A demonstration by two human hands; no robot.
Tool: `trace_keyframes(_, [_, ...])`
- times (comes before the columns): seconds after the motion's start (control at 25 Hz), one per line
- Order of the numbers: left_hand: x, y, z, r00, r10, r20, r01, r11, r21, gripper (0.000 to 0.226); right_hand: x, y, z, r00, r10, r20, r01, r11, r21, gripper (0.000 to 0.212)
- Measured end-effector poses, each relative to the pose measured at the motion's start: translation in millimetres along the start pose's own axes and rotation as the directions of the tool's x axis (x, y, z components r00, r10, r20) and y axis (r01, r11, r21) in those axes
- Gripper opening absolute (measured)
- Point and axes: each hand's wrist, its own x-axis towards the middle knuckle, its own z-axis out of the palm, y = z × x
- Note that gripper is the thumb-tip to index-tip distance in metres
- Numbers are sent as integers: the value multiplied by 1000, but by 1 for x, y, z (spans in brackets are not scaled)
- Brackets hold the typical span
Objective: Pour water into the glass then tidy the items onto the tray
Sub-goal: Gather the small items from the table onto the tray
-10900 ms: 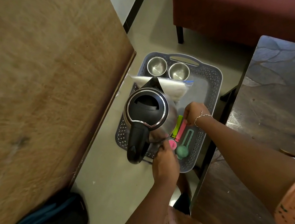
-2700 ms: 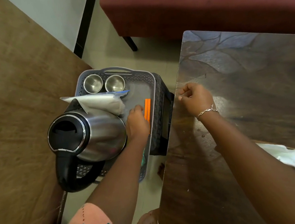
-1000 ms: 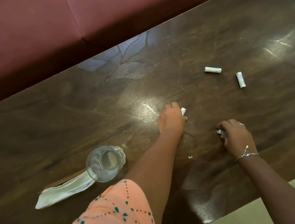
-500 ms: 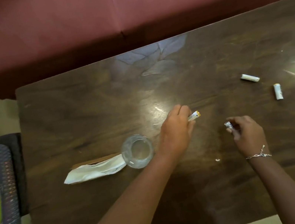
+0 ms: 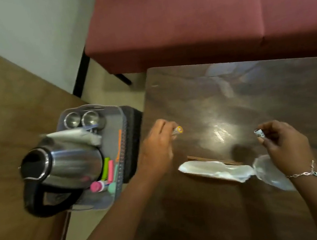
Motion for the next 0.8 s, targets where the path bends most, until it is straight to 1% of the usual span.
trace_keyframes(0.08, [-5, -55, -25, 990, -142, -12, 142, 984, 110, 17, 3, -34, 27, 998, -53, 43, 52, 998, 27, 21])
trace_keyframes(0.16, [-10, -106, -46, 962, -273, -22, 272, 942, 194, 15, 7, -68, 55, 990, -103, 101, 97, 993, 61, 21])
trace_keyframes(0.24, [-16, -145, -55, 941, -337, 29, 317, 909, 271, 18, 11, -98, 81, 977, -140, 159, 127, 988, 89, 22])
trace_keyframes(0.32, [-18, -172, -51, 912, -368, 181, 270, 871, 410, 24, 14, -122, 103, 966, -160, 204, 144, 985, 91, 23])
trace_keyframes(0.4, [-18, -191, -39, 857, -392, 336, 167, 826, 538, 28, 17, -140, 119, 957, -164, 237, 147, 985, 90, 23])
trace_keyframes(0.56, [-21, -227, -16, 783, -394, 480, 4, 776, 630, 28, 17, -164, 143, 951, -154, 270, 137, 987, 80, 21])
trace_keyframes(0.6, [-22, -234, -11, 774, -390, 498, -25, 767, 641, 26, 16, -167, 147, 950, -149, 273, 133, 988, 77, 20])
trace_keyframes(0.64, [-24, -238, -8, 790, -371, 489, -57, 749, 660, 21, 15, -169, 151, 951, -139, 277, 122, 990, 75, 20])
trace_keyframes(0.68, [-24, -238, -8, 788, -361, 498, -83, 739, 668, 15, 13, -171, 154, 951, -124, 283, 104, 991, 82, 20])
trace_keyframes(0.72, [-22, -235, -10, 774, -392, 498, -92, 708, 700, 15, 11, -173, 156, 950, -110, 292, 86, 992, 94, 21])
trace_keyframes(0.76, [-21, -236, -8, 770, -431, 471, -81, 667, 741, 23, 10, -176, 159, 948, -101, 302, 72, 992, 106, 21])
trace_keyframes(0.8, [-22, -240, -4, 778, -439, 450, -55, 666, 744, 27, 10, -179, 163, 946, -94, 310, 61, 992, 115, 22])
